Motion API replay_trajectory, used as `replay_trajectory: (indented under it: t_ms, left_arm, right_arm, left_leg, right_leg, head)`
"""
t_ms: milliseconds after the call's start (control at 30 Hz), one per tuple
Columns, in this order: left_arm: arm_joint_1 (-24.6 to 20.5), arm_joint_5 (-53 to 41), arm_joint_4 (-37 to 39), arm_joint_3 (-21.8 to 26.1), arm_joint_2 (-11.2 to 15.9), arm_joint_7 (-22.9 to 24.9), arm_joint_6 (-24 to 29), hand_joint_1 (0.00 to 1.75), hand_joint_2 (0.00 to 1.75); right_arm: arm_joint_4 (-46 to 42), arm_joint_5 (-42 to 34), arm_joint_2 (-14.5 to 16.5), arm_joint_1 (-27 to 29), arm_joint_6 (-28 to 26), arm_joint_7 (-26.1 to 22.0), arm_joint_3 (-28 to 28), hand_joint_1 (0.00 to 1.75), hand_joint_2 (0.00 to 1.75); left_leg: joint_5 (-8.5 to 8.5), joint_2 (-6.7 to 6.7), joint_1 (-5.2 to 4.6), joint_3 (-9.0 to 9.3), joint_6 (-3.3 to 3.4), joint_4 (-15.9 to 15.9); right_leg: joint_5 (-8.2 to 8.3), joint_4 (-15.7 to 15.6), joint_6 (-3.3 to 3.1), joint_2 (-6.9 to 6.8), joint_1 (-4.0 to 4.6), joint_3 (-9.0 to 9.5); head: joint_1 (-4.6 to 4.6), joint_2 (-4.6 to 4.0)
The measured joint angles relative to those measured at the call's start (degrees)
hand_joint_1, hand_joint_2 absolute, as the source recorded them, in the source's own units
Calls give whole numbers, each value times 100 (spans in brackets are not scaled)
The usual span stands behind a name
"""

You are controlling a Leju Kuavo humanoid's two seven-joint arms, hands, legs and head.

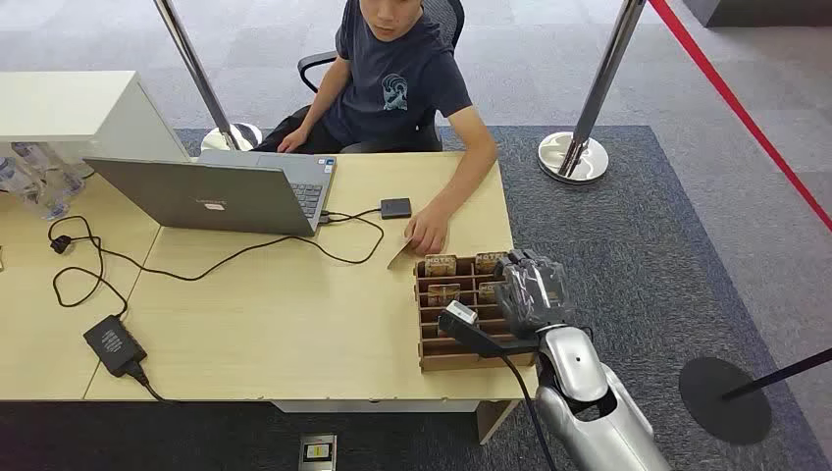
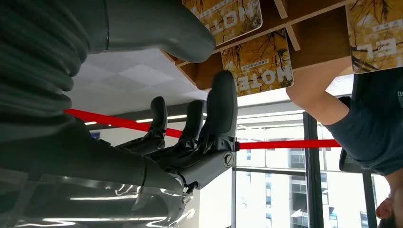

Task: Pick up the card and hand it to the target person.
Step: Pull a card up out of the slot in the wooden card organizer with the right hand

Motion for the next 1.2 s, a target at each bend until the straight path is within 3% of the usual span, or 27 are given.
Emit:
replay_trajectory:
  t_ms: [333, 533, 833, 967, 1200]
  left_arm:
    - [-2, -11, -1, -14, -6, -29, -18, 0, 0]
    - [-3, -15, -3, -15, 8, -24, -19, 0, 0]
    - [-1, -10, -1, -6, 18, -16, -2, 0, 0]
    - [6, -33, 1, -25, 27, 1, -6, 0, 0]
    - [9, -12, -3, 2, 33, 46, 1, 0, 0]
  right_arm:
    - [1, -11, -30, 57, -10, 13, -22, 91, 175]
    - [142, -20, 46, 22, 21, 16, -15, 82, 175]
    - [388, -88, 82, -57, -34, 8, -50, 84, 175]
    - [456, -124, 98, -14, -63, 26, -97, 93, 175]
    - [593, -132, 159, -38, -68, 39, -136, 88, 175]
  left_leg:
    - [1, -3, 0, -1, 0, 0]
    - [4, 1, 1, -5, 1, -1]
    - [1, 2, 0, -2, 0, 0]
    - [1, -1, 0, 2, -1, -1]
    - [2, 0, 1, 1, -1, 0]
  right_leg:
    - [0, 0, 0, -3, 0, 0]
    - [5, -2, -1, 1, 1, -6]
    - [2, 0, 0, 2, 0, -3]
    - [1, -1, 0, -1, 0, 2]
    - [2, -1, 1, 0, 1, 1]
  head:
    - [0, 0]
    - [0, 0]
    - [0, 0]
    - [0, 0]
    - [0, 0]
